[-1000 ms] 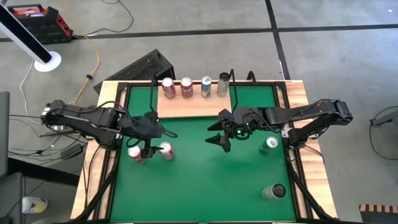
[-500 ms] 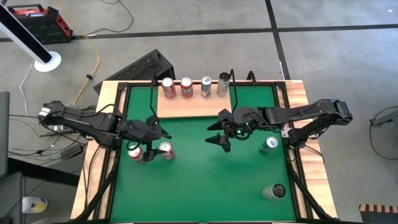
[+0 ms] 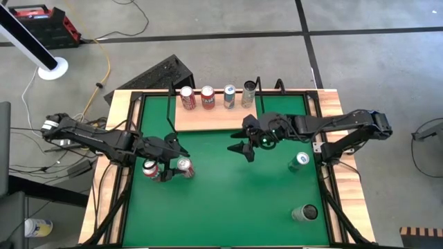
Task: Place canned beverage on shelf
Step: Put the red-black soda can on the shelf aligned with the other red-black soda can
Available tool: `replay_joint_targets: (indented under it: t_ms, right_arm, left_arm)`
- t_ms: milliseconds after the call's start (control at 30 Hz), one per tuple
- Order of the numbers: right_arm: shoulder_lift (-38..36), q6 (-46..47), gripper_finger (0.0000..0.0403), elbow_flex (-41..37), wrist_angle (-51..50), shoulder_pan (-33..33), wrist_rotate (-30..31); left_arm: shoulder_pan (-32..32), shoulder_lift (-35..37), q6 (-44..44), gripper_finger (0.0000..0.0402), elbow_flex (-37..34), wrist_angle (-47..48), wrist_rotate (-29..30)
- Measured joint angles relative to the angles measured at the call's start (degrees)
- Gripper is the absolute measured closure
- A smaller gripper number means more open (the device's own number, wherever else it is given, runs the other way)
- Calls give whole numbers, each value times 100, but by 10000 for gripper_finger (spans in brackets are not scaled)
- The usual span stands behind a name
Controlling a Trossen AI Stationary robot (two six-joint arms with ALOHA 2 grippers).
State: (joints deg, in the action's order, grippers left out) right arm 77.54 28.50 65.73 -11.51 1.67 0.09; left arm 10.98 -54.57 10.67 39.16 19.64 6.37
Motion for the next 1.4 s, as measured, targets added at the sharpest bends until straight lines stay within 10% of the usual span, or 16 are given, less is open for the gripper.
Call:
replay_joint_targets:
  t_ms: [1067,1400]
  right_arm:
    - [4,-458,77,-4,-426,-146,-340]
    - [4,-457,77,-4,-429,-146,-331]
  left_arm:
    - [83,-1102,7,26,-7,278,119]
    - [78,-1104,16,110,49,363,163]
